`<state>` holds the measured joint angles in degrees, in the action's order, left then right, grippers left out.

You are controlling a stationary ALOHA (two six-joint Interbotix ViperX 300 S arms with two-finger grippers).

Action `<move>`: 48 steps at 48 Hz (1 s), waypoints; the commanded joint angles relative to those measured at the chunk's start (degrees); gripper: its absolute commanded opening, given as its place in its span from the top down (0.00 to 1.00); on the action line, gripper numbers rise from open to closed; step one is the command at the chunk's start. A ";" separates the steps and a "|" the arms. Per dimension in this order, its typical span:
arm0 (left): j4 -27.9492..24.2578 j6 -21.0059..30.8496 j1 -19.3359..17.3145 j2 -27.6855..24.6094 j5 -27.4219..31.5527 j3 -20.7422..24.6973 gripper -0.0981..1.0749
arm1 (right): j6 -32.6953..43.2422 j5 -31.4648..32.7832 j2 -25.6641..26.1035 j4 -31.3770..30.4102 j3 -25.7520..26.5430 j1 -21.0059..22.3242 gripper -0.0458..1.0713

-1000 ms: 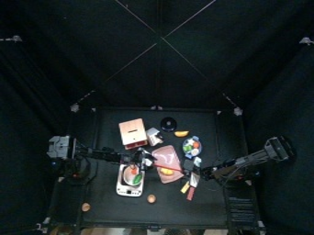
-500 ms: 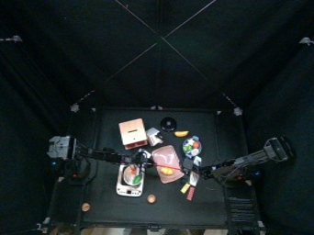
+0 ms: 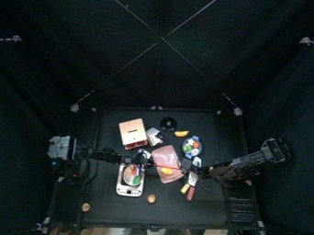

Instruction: Grab knife with other hand

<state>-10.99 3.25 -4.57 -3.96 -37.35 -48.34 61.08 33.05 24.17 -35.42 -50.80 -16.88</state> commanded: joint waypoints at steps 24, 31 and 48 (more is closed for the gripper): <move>0.88 0.18 -1.67 5.01 -0.26 -3.52 0.55 | 0.26 3.96 6.68 -0.09 -2.81 -0.18 0.12; 2.20 0.26 -2.02 7.21 -0.26 -5.80 0.55 | 0.44 5.19 6.77 -0.35 -3.87 -0.62 0.12; 3.52 0.18 -2.90 9.67 -0.26 -7.82 0.55 | 0.53 0.44 3.52 -1.32 -3.69 -0.18 0.12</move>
<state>-7.56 3.60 -7.12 4.92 -37.35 -56.69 61.52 34.54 28.13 -36.30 -55.46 -17.14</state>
